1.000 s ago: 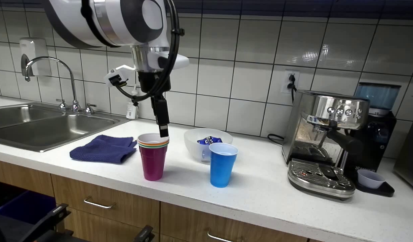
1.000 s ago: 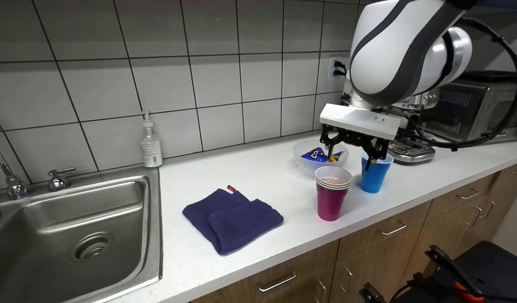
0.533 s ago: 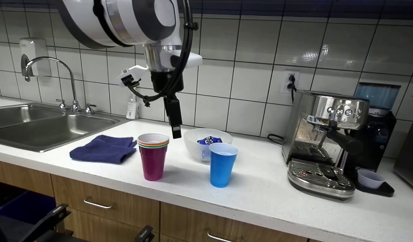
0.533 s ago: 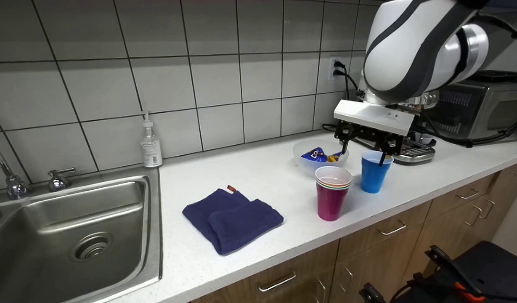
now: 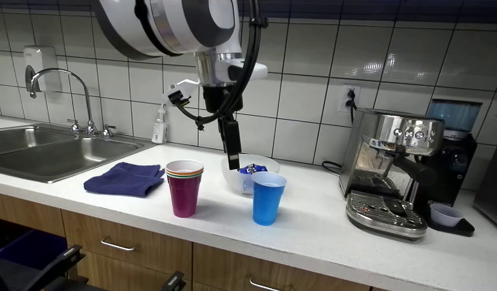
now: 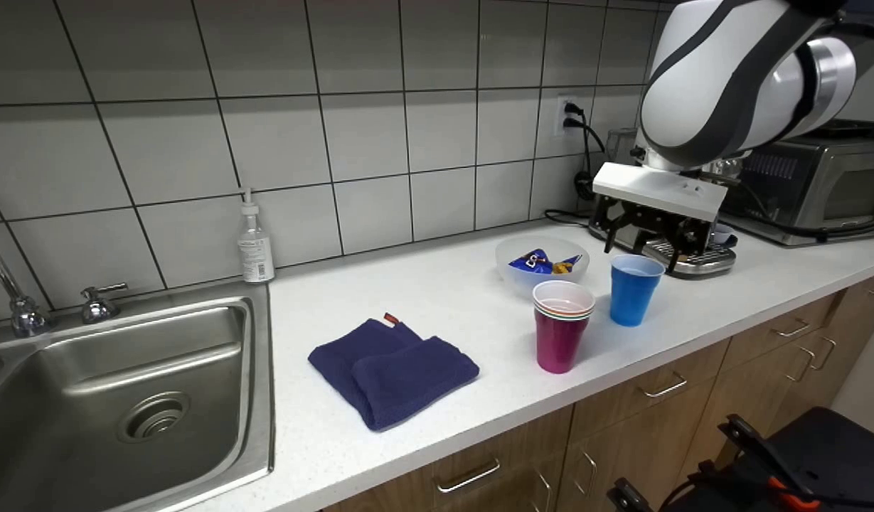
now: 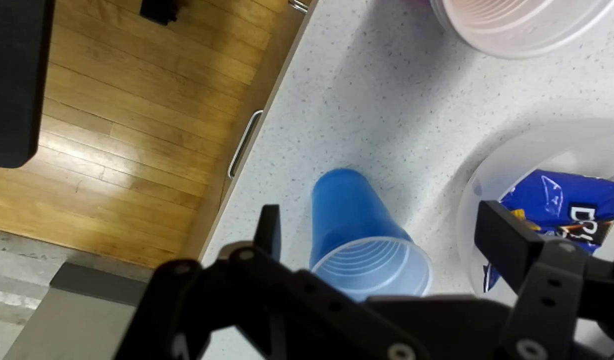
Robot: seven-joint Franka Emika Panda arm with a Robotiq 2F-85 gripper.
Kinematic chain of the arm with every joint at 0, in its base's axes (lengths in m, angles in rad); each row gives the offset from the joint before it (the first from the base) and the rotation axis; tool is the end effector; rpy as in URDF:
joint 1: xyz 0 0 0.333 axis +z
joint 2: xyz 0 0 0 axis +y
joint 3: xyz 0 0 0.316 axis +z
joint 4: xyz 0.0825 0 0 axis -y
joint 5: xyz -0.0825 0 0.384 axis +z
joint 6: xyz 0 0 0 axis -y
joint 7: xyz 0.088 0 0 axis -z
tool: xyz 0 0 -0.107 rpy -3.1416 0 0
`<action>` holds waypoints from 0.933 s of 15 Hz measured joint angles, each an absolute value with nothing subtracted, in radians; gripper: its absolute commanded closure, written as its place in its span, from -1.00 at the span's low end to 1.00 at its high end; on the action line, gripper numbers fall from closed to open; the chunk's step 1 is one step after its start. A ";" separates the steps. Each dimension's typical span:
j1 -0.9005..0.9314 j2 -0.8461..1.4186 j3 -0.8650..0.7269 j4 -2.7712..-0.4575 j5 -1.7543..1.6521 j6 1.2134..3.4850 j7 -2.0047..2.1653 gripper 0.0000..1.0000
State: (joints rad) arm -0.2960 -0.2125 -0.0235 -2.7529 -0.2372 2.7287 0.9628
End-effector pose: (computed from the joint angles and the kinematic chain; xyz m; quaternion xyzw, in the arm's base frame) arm 0.3872 -0.1184 0.3001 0.8542 -0.5084 0.1062 0.0226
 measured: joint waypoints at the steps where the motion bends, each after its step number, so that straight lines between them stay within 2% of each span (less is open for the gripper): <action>1: -0.301 -0.206 -0.030 -2.743 -0.239 2.729 0.959 -1.00; 14: -0.282 0.026 -0.118 -2.521 -0.245 2.729 0.894 -1.00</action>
State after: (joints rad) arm -0.2816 0.0264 -0.1179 -2.5205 -0.2452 2.7287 0.8940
